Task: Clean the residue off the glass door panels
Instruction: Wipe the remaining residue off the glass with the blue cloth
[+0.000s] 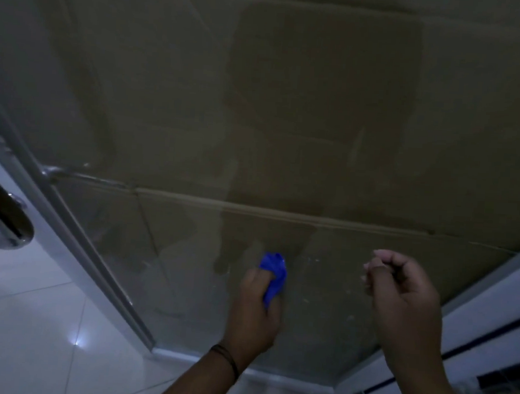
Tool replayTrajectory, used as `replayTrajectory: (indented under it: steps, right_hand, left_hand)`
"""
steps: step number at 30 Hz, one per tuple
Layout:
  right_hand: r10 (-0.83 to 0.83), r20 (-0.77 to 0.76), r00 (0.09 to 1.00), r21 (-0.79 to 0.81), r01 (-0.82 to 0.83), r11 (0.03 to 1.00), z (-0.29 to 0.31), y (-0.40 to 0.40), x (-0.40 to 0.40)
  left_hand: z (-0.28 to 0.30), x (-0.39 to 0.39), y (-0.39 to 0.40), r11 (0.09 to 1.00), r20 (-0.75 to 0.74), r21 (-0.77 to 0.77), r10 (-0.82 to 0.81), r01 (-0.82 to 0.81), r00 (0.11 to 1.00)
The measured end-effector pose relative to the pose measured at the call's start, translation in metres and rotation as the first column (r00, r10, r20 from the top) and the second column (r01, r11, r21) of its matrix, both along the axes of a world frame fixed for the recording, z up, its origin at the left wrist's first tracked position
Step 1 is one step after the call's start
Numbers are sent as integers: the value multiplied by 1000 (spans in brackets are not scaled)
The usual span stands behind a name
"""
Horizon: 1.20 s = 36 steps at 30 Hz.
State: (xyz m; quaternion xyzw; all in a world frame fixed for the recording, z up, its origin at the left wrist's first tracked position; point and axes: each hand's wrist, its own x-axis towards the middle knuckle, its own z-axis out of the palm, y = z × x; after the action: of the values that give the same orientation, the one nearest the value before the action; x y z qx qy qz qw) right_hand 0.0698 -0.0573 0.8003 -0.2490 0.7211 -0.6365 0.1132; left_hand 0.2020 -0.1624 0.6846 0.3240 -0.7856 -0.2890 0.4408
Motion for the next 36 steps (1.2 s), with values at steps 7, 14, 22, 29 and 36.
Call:
replayTrajectory:
  steps: [7,14,22,29,36]
  right_hand:
    - [-69,-28,997,49,70,996,-11,10,-10]
    - [-154,-34,987,139,157,978,-21,30,-23]
    - [-223,-56,973,123,229,966,-18,41,-33]
    - [-247,0,969,99,245,964,-24,43,-44]
    - [-275,25,961,99,272,957,-35,63,-51]
  left_hand:
    - [-8,44,-62,926,76,107,354,-361,932]
    - [-26,-25,-19,973,69,170,147,-157,987]
    - [-11,-73,20,973,33,136,-193,187,981]
    - [9,-27,-10,980,-81,28,198,-197,977]
    - [-8,-89,18,1000,-88,-14,1,-2,996]
